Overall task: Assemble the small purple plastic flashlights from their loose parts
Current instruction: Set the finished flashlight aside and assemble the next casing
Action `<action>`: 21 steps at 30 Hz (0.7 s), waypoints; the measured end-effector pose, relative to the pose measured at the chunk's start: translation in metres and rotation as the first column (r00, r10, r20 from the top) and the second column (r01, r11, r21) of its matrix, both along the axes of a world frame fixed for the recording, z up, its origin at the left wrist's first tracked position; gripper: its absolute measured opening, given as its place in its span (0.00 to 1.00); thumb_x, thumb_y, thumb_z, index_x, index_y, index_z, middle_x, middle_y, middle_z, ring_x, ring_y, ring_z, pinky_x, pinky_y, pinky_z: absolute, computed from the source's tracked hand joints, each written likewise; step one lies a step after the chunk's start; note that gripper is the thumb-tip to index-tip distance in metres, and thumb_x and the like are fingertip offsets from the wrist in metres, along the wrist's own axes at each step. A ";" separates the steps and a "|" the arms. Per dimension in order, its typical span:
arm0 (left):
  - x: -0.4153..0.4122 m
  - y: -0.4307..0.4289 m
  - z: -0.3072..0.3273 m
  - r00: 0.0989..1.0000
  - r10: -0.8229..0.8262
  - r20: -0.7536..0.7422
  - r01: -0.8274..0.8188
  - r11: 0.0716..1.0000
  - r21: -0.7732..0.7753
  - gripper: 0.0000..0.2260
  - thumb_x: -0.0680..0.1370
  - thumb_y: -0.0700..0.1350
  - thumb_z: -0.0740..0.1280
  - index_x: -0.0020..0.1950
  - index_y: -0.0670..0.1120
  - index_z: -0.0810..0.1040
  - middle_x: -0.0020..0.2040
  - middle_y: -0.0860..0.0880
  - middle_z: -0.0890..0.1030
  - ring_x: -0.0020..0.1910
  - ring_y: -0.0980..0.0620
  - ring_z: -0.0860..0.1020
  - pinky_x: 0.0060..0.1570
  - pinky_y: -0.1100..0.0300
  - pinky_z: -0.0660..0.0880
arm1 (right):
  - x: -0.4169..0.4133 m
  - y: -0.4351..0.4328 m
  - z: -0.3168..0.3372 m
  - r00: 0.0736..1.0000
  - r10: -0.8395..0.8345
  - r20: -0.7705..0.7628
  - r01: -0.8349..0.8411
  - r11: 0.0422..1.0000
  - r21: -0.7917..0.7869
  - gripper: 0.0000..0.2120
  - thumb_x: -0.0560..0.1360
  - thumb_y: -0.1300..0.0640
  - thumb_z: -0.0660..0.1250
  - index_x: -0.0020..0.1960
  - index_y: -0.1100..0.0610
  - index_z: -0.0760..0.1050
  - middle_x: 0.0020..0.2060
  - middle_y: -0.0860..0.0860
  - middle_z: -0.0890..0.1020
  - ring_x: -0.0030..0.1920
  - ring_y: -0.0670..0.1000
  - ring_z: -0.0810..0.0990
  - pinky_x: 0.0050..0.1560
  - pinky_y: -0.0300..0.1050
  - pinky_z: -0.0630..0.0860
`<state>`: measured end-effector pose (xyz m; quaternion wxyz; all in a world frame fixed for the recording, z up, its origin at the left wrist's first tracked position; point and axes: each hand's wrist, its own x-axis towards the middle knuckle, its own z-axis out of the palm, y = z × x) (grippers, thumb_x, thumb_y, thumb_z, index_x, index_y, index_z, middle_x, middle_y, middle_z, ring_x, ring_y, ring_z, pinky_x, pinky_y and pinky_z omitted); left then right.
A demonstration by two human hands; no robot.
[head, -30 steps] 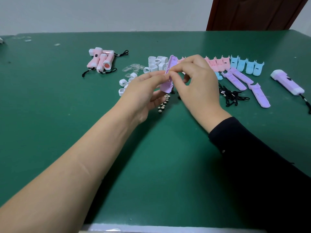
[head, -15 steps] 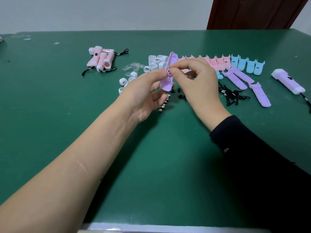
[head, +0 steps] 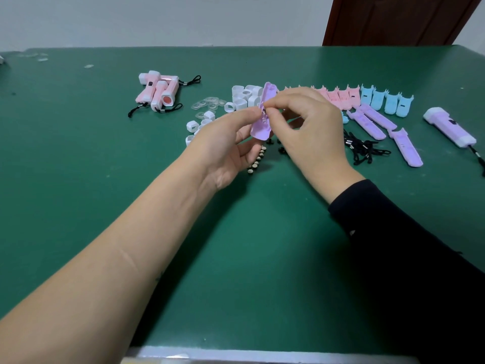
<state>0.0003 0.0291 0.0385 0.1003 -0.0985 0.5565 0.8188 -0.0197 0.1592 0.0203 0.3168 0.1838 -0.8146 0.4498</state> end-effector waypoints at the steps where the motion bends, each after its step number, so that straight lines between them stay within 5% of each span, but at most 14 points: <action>1: 0.000 0.000 0.000 1.000 0.001 0.000 -0.001 1.000 0.005 0.03 0.78 0.45 0.68 0.50 0.48 0.79 0.37 0.53 0.81 0.30 0.57 0.78 0.29 0.68 0.72 | 0.000 0.000 0.000 1.000 0.003 -0.008 -0.003 1.000 -0.004 0.07 0.73 0.62 0.68 0.46 0.58 0.84 0.45 0.49 0.82 0.44 0.46 0.79 0.48 0.37 0.76; 9: -0.001 -0.002 0.000 1.000 0.011 -0.014 -0.011 1.000 -0.003 0.04 0.78 0.45 0.68 0.51 0.48 0.79 0.35 0.54 0.81 0.29 0.58 0.77 0.28 0.68 0.72 | 0.002 -0.002 -0.001 0.999 0.049 -0.011 -0.049 0.999 -0.016 0.09 0.74 0.65 0.66 0.49 0.61 0.84 0.47 0.52 0.83 0.48 0.50 0.81 0.51 0.48 0.78; 21: 0.000 -0.005 0.004 0.999 0.007 -0.039 -0.007 1.000 0.014 0.04 0.78 0.44 0.68 0.52 0.49 0.79 0.34 0.54 0.81 0.32 0.59 0.78 0.28 0.70 0.71 | 0.007 -0.005 -0.001 0.995 0.087 0.048 -0.084 0.995 -0.050 0.10 0.75 0.62 0.65 0.53 0.59 0.83 0.53 0.51 0.82 0.54 0.48 0.80 0.56 0.46 0.77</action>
